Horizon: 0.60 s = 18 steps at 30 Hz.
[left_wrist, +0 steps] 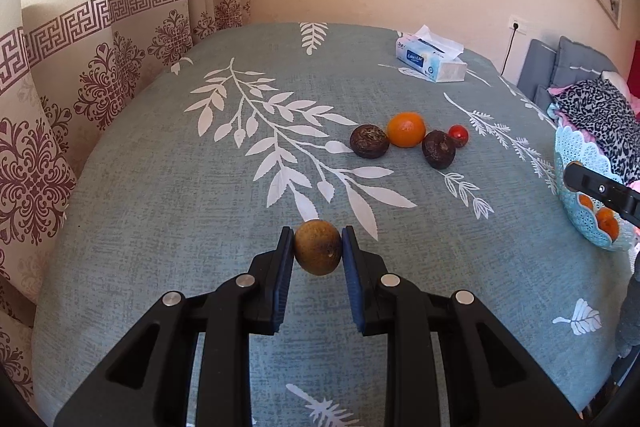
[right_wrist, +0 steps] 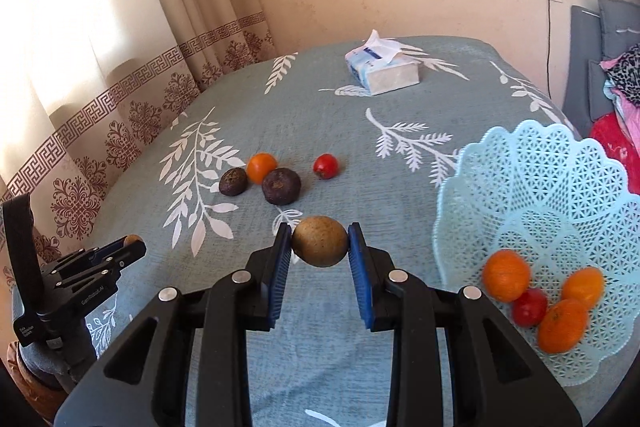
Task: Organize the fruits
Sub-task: 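Carry both kiwis into the blue basket and open both tools there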
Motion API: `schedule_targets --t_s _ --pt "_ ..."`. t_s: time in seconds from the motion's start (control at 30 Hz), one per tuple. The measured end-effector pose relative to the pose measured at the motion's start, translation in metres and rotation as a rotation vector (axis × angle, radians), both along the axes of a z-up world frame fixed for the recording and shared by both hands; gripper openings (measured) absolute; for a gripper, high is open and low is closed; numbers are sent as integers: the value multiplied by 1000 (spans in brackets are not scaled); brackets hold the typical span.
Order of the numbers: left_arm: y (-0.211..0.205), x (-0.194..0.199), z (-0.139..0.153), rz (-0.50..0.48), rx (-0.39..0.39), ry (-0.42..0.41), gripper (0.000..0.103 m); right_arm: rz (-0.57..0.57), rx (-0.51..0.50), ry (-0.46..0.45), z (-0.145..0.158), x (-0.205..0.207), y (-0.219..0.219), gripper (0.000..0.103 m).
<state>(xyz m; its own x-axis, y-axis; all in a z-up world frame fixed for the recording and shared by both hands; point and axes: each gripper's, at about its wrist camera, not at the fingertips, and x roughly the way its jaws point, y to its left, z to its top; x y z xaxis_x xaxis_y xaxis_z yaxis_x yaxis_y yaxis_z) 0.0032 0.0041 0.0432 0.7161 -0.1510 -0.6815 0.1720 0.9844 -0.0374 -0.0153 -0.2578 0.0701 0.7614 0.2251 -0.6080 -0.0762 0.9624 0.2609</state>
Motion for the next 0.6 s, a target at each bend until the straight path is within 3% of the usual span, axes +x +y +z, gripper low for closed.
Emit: schedule_targets --t_s 0.6 --pt "-52 -5 15 -98 12 -32 25 -274 28 2 -7 -38 -115 30"
